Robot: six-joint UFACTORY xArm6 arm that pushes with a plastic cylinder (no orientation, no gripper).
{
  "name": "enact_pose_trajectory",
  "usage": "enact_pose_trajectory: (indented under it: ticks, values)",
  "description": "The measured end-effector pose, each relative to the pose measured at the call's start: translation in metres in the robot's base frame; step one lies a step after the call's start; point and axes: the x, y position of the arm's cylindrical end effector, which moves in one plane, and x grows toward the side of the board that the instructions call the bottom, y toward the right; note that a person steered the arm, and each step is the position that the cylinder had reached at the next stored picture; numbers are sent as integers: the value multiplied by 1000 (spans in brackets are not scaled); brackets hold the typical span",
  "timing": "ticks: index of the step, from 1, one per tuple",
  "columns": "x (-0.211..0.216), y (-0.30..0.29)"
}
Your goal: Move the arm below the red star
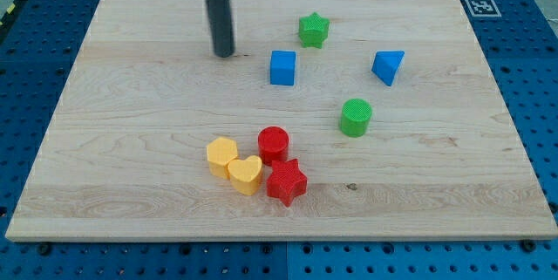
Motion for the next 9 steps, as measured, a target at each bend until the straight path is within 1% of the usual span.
enact_pose_trajectory:
  ticks: [1,2,3,4,5,6,7,8,9]
  values:
    - [50,-4]
    - [90,10]
    - [109,-1]
    - [133,-39]
    - [179,-52]
    - [232,-31]
    - [259,36]
    - [260,113]
    - [260,152]
